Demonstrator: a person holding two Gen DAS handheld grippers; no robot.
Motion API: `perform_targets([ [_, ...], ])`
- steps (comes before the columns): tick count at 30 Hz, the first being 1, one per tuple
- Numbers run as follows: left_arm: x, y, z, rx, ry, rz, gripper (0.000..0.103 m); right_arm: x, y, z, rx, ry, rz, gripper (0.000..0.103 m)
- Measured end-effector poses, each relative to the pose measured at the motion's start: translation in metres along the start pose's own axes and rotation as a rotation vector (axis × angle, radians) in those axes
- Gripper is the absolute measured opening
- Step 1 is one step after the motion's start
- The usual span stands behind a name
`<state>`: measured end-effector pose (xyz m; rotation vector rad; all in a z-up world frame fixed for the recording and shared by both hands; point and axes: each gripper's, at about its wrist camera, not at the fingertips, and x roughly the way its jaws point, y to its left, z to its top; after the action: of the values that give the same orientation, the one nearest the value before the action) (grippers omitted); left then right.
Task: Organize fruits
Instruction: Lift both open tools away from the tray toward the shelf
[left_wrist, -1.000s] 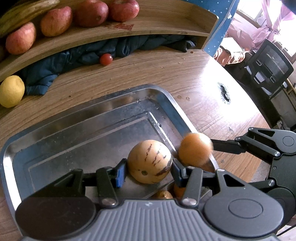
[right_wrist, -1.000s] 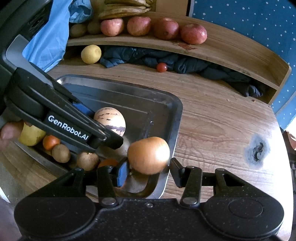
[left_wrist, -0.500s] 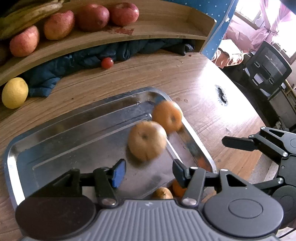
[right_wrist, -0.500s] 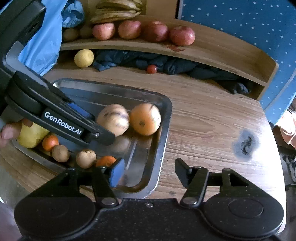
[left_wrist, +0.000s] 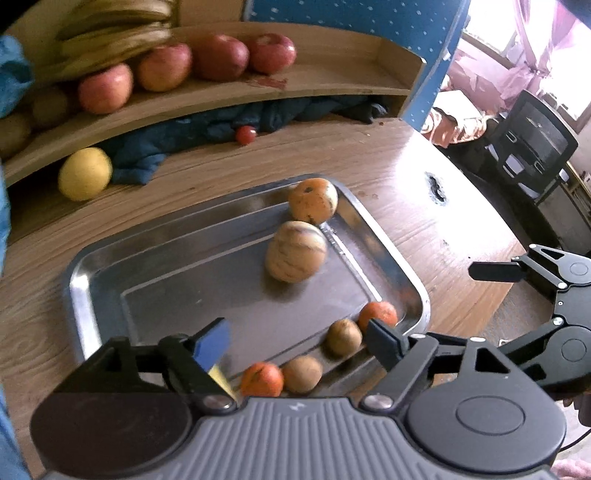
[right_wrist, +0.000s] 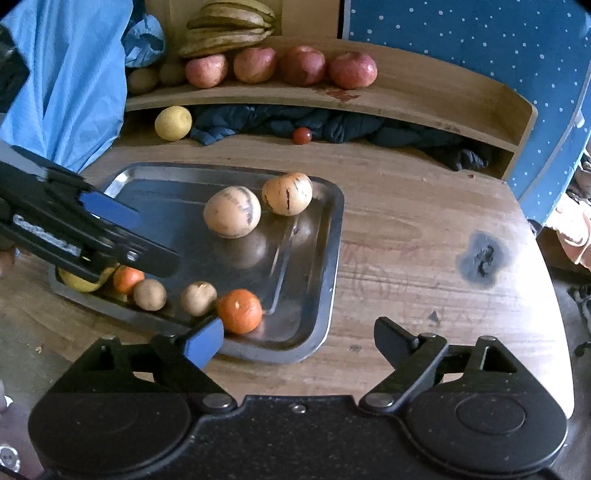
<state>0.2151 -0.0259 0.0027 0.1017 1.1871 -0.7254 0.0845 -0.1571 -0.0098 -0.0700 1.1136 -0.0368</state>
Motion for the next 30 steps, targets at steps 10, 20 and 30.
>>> perform_targets([
  [10,-0.034,0.031,-0.033,-0.125,-0.018,0.032,0.099,-0.006,0.023,-0.005,-0.023,0.042,0.057,0.099],
  [20,-0.05,0.057,-0.055,-0.246,-0.034,0.12,0.103,-0.001,0.049,0.014,-0.108,0.034,0.109,0.102],
  [30,-0.053,0.073,-0.055,-0.308,-0.054,0.201,0.103,0.008,0.055,0.035,-0.144,0.028,0.115,0.102],
])
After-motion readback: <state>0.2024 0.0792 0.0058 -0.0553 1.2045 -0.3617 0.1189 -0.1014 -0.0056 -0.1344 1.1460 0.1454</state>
